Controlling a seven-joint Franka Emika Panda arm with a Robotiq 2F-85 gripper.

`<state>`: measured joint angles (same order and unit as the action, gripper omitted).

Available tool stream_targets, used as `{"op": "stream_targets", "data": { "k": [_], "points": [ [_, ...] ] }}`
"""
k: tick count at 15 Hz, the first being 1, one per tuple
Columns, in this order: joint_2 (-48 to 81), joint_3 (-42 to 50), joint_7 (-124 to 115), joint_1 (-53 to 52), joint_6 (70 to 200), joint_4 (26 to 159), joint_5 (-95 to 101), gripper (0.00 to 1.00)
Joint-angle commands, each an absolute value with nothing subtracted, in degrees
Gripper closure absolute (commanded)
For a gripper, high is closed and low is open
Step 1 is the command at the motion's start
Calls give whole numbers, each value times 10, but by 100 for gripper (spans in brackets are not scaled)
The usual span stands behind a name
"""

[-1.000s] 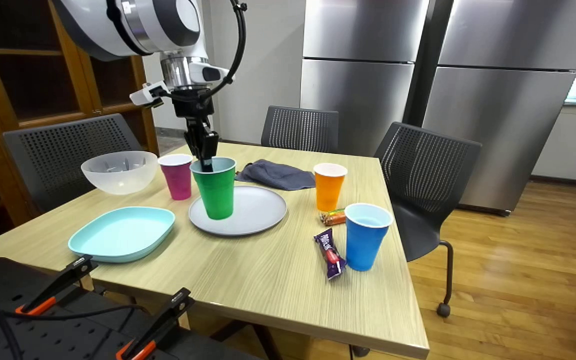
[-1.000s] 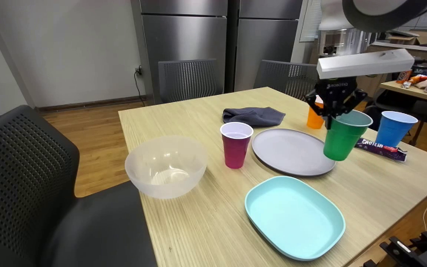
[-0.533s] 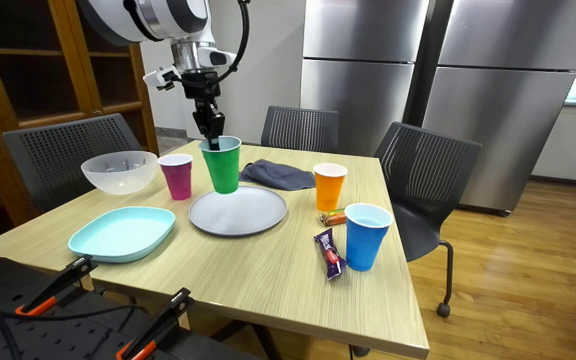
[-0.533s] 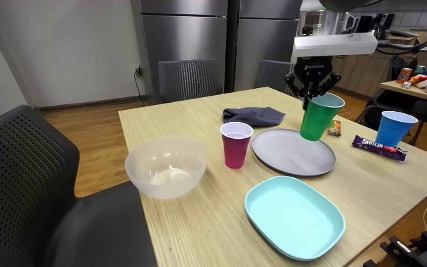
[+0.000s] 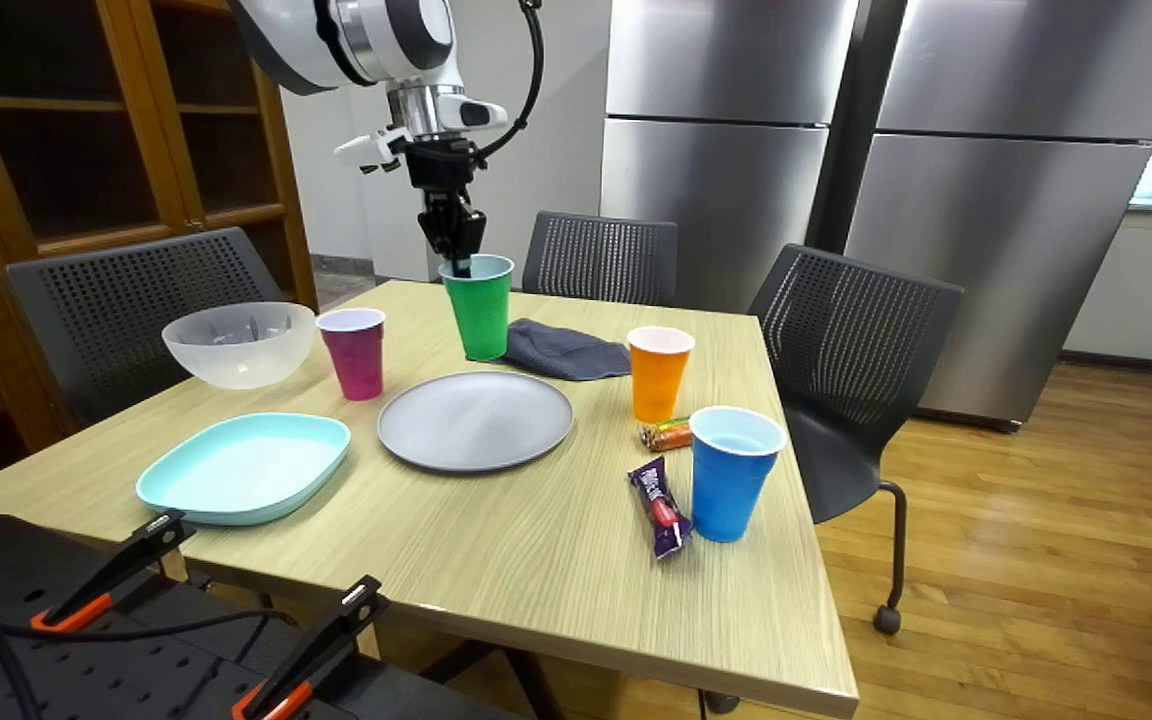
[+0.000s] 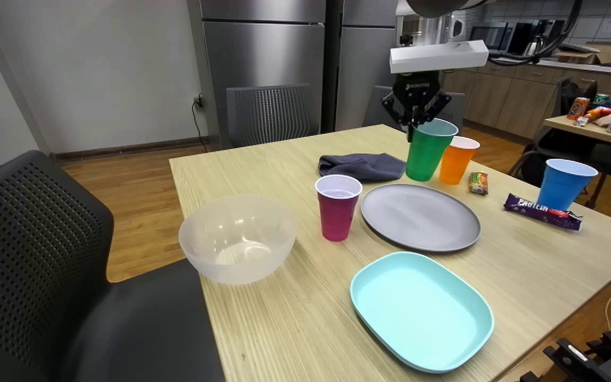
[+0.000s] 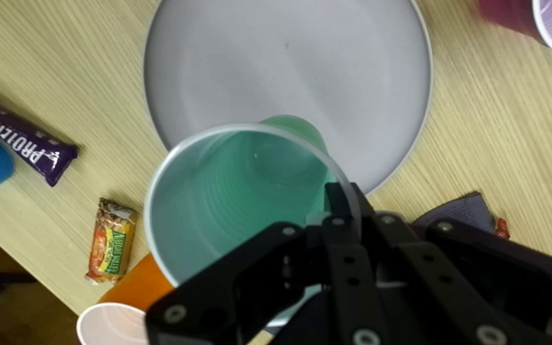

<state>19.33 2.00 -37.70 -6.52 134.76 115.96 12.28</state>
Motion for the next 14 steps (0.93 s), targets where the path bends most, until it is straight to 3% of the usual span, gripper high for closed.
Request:
{"op": "stream_targets", "data": {
  "k": [1, 14],
  "points": [
    [255, 20, -336, -68, 1298, 1067, 105, 99],
    [383, 28, -275, -80, 1265, 929, 75, 99]
  ]
}}
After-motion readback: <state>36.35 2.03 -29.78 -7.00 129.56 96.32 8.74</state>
